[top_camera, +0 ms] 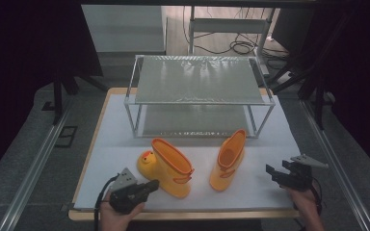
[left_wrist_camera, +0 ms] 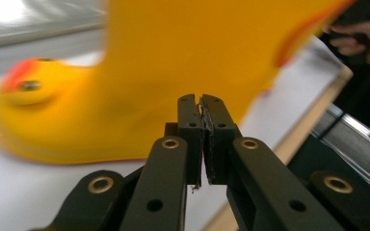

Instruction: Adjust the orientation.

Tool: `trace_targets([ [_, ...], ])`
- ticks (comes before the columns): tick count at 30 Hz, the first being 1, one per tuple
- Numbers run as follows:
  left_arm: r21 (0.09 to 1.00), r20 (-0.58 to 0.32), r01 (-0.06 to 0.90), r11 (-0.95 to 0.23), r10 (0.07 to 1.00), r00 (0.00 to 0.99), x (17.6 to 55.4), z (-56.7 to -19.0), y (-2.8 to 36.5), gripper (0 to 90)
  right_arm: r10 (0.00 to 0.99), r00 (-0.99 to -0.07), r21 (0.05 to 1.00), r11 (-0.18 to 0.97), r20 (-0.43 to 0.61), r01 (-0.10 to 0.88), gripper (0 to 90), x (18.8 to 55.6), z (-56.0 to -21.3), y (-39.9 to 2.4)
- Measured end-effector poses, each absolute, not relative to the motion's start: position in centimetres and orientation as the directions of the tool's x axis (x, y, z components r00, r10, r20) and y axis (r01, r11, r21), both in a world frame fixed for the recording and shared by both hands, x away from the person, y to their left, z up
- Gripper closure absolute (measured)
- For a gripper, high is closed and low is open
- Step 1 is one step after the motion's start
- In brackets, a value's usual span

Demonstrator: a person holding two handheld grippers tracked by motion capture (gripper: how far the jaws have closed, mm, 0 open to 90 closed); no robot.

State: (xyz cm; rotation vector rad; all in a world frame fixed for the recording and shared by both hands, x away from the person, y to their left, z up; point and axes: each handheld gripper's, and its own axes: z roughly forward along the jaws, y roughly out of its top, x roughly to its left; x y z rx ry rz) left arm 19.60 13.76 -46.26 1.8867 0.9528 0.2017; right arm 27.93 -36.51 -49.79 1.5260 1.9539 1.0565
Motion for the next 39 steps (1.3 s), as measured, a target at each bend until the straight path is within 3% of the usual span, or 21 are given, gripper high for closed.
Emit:
trace_targets([
  [12,0.838,-0.185,0.473,-0.272,0.674,0.715,19.3,-47.9,6.6,86.5,0.954,-0.276,0.786,0.082,0.115,0.612,25.8,28.0,-49.8,-36.9],
  [21,0.864,-0.030,0.389,-0.319,0.739,0.673,19.5,-48.9,3.8,88.6,0.953,-0.280,0.786,0.085,0.115,0.613,25.8,27.9,-49.9,-36.8],
  [27,0.863,0.012,0.373,-0.341,0.751,0.660,19.3,-49.0,3.9,89.6,0.956,-0.271,0.788,0.077,0.116,0.610,25.8,27.9,-49.9,-37.1],
  [39,0.865,-0.050,0.411,-0.287,0.766,0.641,17.6,-48.8,7.8,89.7,0.957,-0.263,0.795,0.066,0.120,0.603,25.8,27.8,-49.6,-37.3],
])
